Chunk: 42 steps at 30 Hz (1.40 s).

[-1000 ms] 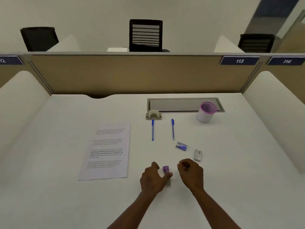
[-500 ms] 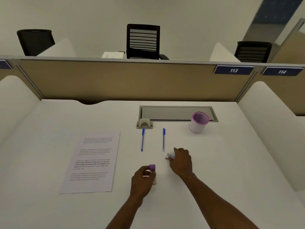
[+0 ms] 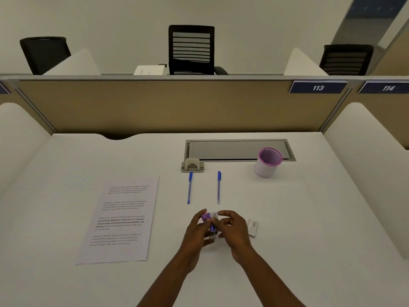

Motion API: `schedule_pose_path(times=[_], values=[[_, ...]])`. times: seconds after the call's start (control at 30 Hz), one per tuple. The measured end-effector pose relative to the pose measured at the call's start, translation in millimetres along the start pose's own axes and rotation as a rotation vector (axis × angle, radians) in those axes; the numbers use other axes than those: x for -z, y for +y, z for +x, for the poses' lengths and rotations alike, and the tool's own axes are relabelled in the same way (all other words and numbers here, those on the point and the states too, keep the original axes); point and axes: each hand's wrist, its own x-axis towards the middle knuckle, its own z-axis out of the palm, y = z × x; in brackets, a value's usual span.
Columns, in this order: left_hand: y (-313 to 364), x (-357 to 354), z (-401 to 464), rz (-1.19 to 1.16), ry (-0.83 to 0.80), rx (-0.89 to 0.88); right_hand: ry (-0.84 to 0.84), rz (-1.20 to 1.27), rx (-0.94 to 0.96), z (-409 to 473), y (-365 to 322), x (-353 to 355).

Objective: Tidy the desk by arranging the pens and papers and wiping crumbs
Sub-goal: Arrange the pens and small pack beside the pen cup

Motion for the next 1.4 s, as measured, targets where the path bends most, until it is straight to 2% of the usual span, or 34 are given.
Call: schedule_pose_path(times=[0.13, 0.27, 0.33, 0.4, 0.47, 0.5, 0.57, 0.67, 0.73, 0.8, 0.87, 0.9, 0.97, 1.1, 1.17, 1.3, 1.4], values=[[-1.1, -2.3, -5.8, -0.087, -0.066, 0.055, 0.091, -0.106, 0.088, -12.7, 1.0, -0.5], [-3.1, 2.5, -6.9, -0.122, -0.074, 0.085, 0.001, -0.153, 0.178, -18.2, 1.5, 9.9], [-3.7, 3.8, -5.3, -0.147, -0.067, 0.106, 0.001, -0.119, 0.144, -16.6, 0.8, 21.1], [-2.4, 4.2, -4.3, -0.174, -0.066, 0.12, 0.169, -0.188, 0.158, -10.5, 3.9, 35.6], [-2.4, 3.9, -3.5, -0.172, -0.077, 0.121, 0.409, -0.464, 0.213, -2.6, 11.8, 51.7], [-2.7, 3.4, -3.1, -0.169, -0.083, 0.118, 0.462, -0.626, 0.211, 0.9, 18.0, 58.7], [-3.2, 1.2, -3.2, -0.168, -0.088, 0.117, 0.392, -0.84, 0.162, 5.1, 27.5, 68.7], [-4.2, -2.9, -1.9, -0.166, -0.091, 0.114, 0.207, -0.906, 0.148, 8.0, 33.1, 72.4], [-2.8, -6.6, -0.6, -0.158, -0.088, 0.11, 0.186, -0.786, 0.179, 9.5, 31.4, 69.6], [-0.6, -12.1, 1.6, -0.151, -0.083, 0.101, 0.186, -0.423, 0.093, 7.5, 20.1, 65.7], [3.9, -19.6, 4.7, -0.127, -0.082, 0.079, 0.081, -0.026, -0.022, 3.8, 6.7, 60.9], [5.9, -24.2, 6.8, -0.102, -0.086, 0.066, 0.017, 0.088, -0.048, 1.4, 1.5, 58.5], [9.2, -34.8, 11.3, -0.035, -0.103, 0.038, -0.075, 0.165, -0.044, -5.5, -8.7, 54.9], [12.1, -60.9, 19.6, 0.082, -0.114, -0.036, -0.088, 0.28, -0.032, -10.1, -14.1, 57.5], [11.1, -75.9, 23.9, 0.12, -0.102, -0.042, -0.054, 0.323, -0.025, -9.8, -12.7, 65.8], [7.6, -112.6, 32.0, 0.254, -0.106, -0.016, 0.098, 0.223, -0.022, -1.6, -4.6, 92.9], [11.3, -149.3, 45.2, 0.296, -0.123, 0.033, 0.153, 0.3, -0.037, 12.4, -4.6, 122.5]])
